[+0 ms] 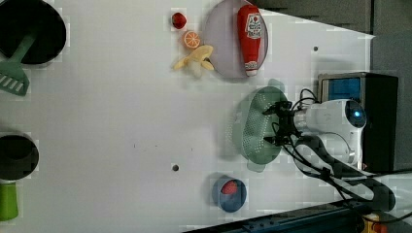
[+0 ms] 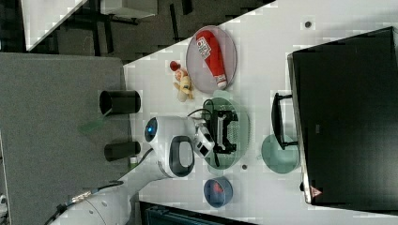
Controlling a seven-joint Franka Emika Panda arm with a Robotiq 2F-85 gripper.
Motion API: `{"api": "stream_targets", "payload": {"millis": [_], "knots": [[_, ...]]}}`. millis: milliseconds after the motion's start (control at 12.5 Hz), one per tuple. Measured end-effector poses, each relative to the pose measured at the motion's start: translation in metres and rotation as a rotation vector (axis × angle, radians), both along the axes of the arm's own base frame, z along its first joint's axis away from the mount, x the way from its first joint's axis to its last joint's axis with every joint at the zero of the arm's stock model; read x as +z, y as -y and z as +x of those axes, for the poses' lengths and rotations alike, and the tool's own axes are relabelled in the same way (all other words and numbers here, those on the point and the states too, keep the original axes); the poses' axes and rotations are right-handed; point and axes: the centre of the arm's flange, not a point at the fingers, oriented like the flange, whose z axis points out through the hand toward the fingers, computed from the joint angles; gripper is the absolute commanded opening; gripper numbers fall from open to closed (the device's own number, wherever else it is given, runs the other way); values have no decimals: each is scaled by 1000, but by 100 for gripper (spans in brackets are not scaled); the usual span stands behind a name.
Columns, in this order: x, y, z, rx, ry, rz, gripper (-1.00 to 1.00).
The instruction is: Drag strainer left to right.
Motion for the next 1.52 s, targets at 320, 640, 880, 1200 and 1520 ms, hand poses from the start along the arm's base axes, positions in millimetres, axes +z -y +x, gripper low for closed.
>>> {"api": "stream_targets", "payload": {"millis": [320, 640, 880, 1200, 1520], "knots": [[-2, 31, -5, 22, -21, -29, 100], [-2, 18, -7, 73, -41, -9, 100], [34, -8, -1, 185, -21, 12, 100], [183, -32, 9, 380, -2, 62, 100], [410, -22, -2, 570, 155, 98, 100]]}}
